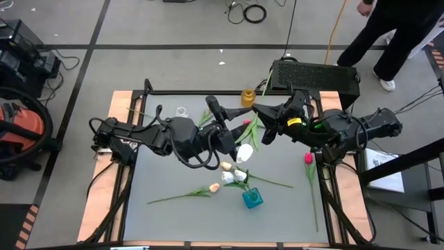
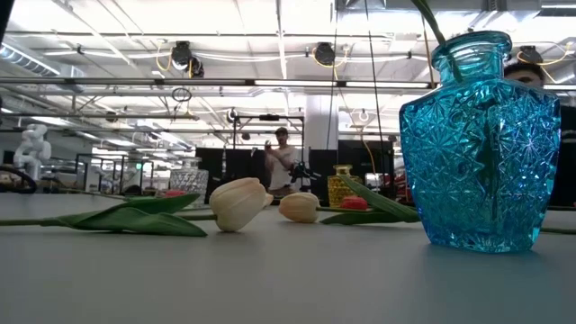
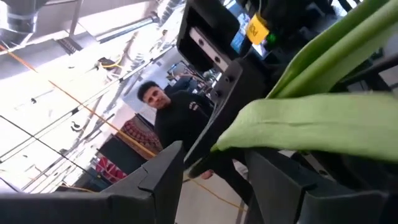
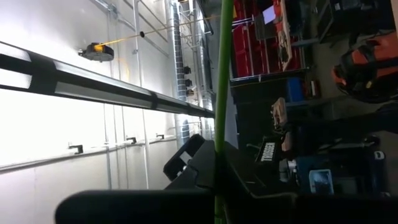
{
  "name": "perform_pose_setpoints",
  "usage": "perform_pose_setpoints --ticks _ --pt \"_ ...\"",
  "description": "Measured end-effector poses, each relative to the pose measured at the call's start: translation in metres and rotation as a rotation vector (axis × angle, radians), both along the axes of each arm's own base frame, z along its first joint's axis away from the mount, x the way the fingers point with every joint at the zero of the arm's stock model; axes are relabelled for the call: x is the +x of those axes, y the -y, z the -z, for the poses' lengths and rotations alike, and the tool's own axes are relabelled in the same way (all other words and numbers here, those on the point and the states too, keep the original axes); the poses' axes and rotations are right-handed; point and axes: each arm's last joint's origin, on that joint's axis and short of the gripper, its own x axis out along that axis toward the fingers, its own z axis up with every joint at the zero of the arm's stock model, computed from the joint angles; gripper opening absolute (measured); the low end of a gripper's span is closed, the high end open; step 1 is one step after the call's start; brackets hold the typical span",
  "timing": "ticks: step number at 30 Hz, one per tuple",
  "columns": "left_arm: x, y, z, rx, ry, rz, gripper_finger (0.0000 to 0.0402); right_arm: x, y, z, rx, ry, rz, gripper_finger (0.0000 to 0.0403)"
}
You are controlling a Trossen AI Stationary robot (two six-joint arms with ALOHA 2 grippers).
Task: Sort flowers into vase by color
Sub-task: Put the white tulip into the blue vase
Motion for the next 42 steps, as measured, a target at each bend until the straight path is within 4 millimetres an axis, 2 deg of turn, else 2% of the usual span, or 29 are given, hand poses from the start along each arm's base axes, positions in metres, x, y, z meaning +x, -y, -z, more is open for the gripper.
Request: perform_pose_setpoints --ticks 12,29,42 --pt "-0.001 0.009 -0.002 0.002 0.025 0.089 0.018 0.001 0.003 0.0 0.005 0.009 -0.013 0.0" --pt "-0.001 0.007 -0.002 0.004 0.023 0.089 0.0178 0.002 0.004 -0.001 -0.014 0.01 -0.049 0.0" --pt "-0.001 0.008 -0.001 0.004 0.023 0.092 0.0099 0.011 0.006 0.005 0.006 -0.002 -0.041 0.0"
